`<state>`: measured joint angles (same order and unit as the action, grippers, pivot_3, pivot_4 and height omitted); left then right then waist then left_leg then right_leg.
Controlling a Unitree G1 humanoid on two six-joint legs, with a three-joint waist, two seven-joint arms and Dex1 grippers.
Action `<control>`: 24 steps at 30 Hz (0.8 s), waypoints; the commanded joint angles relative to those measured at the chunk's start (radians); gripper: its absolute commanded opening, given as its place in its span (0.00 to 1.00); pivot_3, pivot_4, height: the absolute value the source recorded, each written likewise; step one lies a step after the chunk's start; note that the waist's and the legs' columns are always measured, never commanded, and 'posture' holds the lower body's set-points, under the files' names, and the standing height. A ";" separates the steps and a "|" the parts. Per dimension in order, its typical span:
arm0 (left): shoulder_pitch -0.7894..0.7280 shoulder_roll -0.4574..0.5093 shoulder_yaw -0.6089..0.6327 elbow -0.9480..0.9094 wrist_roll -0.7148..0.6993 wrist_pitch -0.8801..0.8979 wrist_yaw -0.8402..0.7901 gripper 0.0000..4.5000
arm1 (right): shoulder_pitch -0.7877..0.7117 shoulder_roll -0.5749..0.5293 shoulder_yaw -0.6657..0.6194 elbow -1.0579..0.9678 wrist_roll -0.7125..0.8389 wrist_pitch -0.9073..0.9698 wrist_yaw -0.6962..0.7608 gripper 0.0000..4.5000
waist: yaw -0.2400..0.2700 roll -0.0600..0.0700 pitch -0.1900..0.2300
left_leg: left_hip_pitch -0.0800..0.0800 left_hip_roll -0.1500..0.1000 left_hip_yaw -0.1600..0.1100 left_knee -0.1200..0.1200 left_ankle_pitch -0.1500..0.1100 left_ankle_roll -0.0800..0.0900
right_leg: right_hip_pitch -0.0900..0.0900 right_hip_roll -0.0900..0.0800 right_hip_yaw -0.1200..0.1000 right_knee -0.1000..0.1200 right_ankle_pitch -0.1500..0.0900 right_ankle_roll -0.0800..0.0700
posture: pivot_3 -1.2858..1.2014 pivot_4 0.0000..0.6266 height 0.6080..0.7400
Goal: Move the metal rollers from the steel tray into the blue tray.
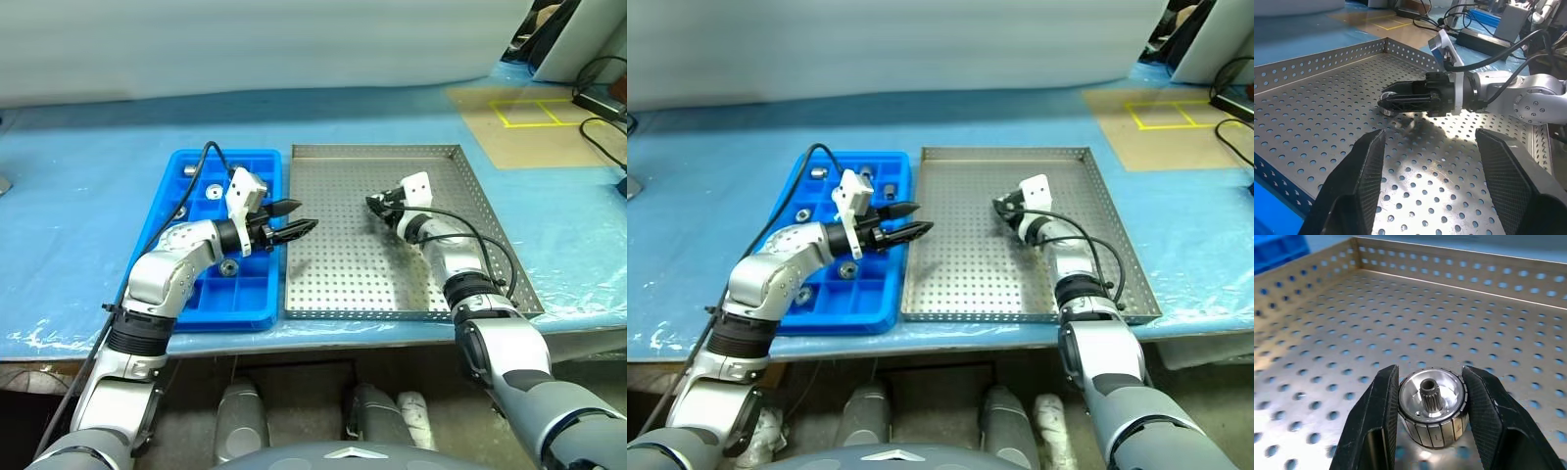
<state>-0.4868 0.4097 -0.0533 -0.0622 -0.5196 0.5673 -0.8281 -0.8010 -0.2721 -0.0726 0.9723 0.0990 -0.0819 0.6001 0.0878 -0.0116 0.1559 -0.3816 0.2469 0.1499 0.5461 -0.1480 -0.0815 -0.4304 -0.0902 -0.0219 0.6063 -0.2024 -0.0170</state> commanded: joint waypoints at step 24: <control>0.439 0.323 0.371 -0.392 -0.195 0.125 0.000 0.69 | 0.046 0.108 0.313 -0.720 0.336 0.742 0.581 0.36 | 0.047 0.001 0.001 | 0.000 0.005 0.000 -0.004 0.000 0.000 | -0.001 0.001 -0.003 -0.001 0.000 0.000 | 0.63 0.24 1.00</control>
<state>-0.0528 0.7348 0.2930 -0.4098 -0.6903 0.6895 -0.8440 -0.7326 -0.1748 0.2408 0.2633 0.4004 0.6411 1.1664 0.1351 -0.0107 0.1567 -0.3818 0.2520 0.1494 0.5421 -0.1484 -0.0819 -0.4316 -0.0894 -0.0247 0.6054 -0.2029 -0.0172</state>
